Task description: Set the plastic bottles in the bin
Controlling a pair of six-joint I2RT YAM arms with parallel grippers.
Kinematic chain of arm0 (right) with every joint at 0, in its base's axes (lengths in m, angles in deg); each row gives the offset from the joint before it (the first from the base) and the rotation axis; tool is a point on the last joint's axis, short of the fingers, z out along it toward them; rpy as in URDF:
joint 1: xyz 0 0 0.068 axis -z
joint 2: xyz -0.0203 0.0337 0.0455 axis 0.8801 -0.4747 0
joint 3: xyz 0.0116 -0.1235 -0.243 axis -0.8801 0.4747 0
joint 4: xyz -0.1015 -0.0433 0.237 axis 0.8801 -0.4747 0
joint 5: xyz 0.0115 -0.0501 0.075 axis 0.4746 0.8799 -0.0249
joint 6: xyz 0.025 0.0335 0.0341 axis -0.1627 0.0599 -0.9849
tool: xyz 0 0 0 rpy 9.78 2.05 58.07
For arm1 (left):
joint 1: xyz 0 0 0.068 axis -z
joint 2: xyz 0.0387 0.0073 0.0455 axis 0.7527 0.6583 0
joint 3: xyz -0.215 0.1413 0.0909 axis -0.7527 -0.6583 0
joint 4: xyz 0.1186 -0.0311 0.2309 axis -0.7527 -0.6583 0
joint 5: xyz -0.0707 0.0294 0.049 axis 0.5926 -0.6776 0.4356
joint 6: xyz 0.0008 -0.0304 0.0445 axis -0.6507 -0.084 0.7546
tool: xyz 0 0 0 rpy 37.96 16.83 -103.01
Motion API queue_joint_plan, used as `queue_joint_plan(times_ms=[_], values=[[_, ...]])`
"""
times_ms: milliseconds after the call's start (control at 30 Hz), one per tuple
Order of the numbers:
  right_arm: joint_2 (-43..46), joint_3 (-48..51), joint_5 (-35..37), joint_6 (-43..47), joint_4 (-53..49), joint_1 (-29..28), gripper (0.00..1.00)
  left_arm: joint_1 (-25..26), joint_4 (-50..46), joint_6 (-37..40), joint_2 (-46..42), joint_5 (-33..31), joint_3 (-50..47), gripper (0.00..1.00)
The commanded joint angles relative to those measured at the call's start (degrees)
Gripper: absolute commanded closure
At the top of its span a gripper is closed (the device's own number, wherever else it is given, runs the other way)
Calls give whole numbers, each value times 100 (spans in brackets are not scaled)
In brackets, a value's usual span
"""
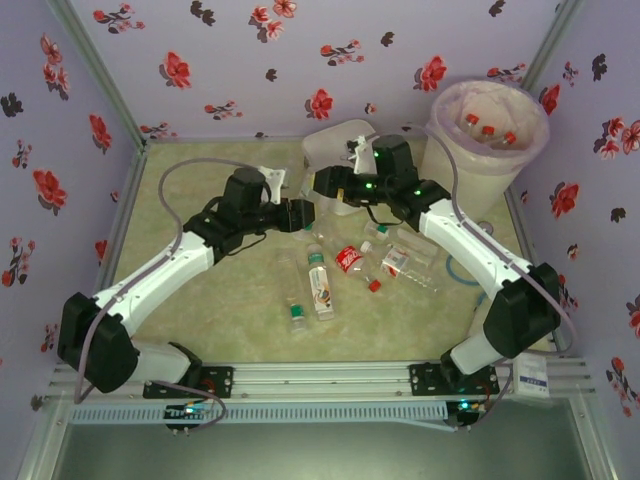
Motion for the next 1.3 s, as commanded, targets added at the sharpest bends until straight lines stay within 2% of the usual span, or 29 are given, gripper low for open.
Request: queue_joint_plan(times_ms=[0, 67, 133, 267, 333, 400, 533, 700, 833, 967, 1100, 1267], values=[[-14, -15, 181, 80, -31, -25, 44, 23, 319, 30, 8, 250, 56, 52], [-14, -50, 233, 117, -69, -29, 48, 23, 301, 31, 35, 254, 78, 52], [-16, -201, 271, 268, -235, -8, 55, 23, 303, 6, 33, 246, 83, 47], [45, -816, 604, 864, -1055, 203, 62, 16, 305, -65, -41, 172, 13, 13], [130, -1181, 733, 1130, -1427, 461, 64, 21, 212, -74, -93, 57, -26, 5], [248, -1515, 874, 1365, -1710, 782, 69, 14, 174, -96, -175, -50, -102, 2], [505, -2280, 1372, 1819, -2212, 1565, 75, -28, 182, -167, -387, -209, -291, 0], [571, -3423, 2918, 2568, -2667, 2266, 86, -109, 225, -291, -491, -273, -491, 0], [391, -3869, 4382, 3337, -2447, 2477, 91, -118, 238, -386, -483, -282, -571, 0], [-53, -3989, 5428, 4055, -2080, 2570, 93, -131, 105, -460, -504, -359, -604, 0], [-488, -4042, 5889, 4480, -1792, 2589, 93, -170, -374, -577, -599, -674, -559, 0], [-1173, -4441, 5846, 4524, -2047, 2696, 94, -205, -1146, -784, -684, -1053, -515, 0]])
